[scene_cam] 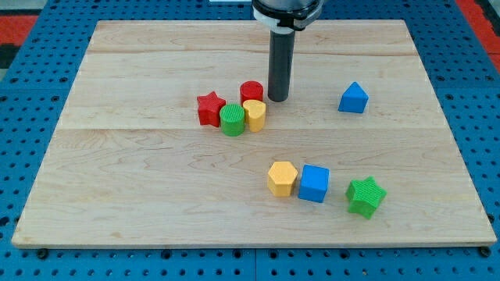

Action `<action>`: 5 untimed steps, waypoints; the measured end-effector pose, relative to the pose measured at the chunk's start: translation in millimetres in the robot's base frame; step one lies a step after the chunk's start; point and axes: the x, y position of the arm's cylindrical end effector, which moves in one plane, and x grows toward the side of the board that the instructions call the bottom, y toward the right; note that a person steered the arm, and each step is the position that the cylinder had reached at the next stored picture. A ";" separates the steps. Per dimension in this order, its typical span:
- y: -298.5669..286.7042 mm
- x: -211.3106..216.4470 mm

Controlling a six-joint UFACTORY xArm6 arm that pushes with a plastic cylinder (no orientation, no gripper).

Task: Push the blue triangle left center of the board

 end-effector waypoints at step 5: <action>104.3 59.7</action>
